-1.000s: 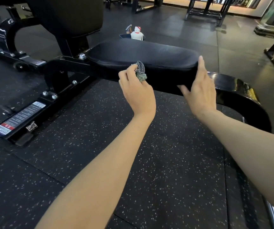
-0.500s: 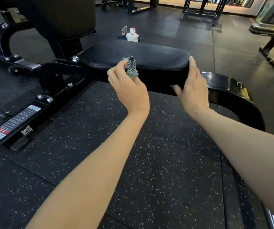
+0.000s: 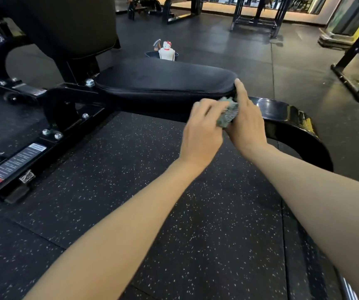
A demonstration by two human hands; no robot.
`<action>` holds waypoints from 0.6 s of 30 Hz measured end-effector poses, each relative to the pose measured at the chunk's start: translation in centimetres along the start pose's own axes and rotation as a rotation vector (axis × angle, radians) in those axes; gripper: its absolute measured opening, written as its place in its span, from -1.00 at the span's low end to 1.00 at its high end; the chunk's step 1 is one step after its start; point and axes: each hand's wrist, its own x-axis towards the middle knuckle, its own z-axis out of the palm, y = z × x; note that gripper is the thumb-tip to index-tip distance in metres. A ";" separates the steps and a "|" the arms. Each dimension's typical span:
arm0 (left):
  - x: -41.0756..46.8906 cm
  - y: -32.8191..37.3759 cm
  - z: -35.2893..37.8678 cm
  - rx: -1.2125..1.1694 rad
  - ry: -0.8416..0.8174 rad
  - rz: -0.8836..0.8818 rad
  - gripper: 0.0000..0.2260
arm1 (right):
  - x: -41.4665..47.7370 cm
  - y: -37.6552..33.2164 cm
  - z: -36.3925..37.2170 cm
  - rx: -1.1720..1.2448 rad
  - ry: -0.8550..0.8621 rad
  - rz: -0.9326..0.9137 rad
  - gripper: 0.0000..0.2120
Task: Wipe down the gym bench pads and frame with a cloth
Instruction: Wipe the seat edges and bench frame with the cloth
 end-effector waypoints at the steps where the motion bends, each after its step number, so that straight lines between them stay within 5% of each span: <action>1: -0.1 -0.5 -0.4 0.013 0.081 -0.036 -0.68 | -0.1 0.1 -0.1 0.010 -0.005 0.002 -0.19; 4: 1.0 -1.5 -0.7 -0.004 0.392 -0.377 -0.63 | -0.2 0.1 -0.3 0.021 -0.018 0.016 -0.14; 6: 1.5 -1.0 -0.1 0.004 0.417 -0.455 -0.61 | -0.2 0.2 -0.2 0.013 -0.022 0.004 -0.15; 11: 1.3 0.8 1.5 -0.011 0.290 -0.366 -0.65 | 0.0 0.3 -0.1 0.036 -0.035 -0.012 -0.16; 15: 0.3 1.1 1.2 0.008 -0.043 -0.052 -0.68 | 0.1 1.2 0.1 0.070 -0.037 -0.018 -0.22; 18: 1.1 1.0 1.1 -0.011 0.022 -0.061 -0.71 | 0.0 1.3 -0.1 0.114 -0.022 -0.034 -0.27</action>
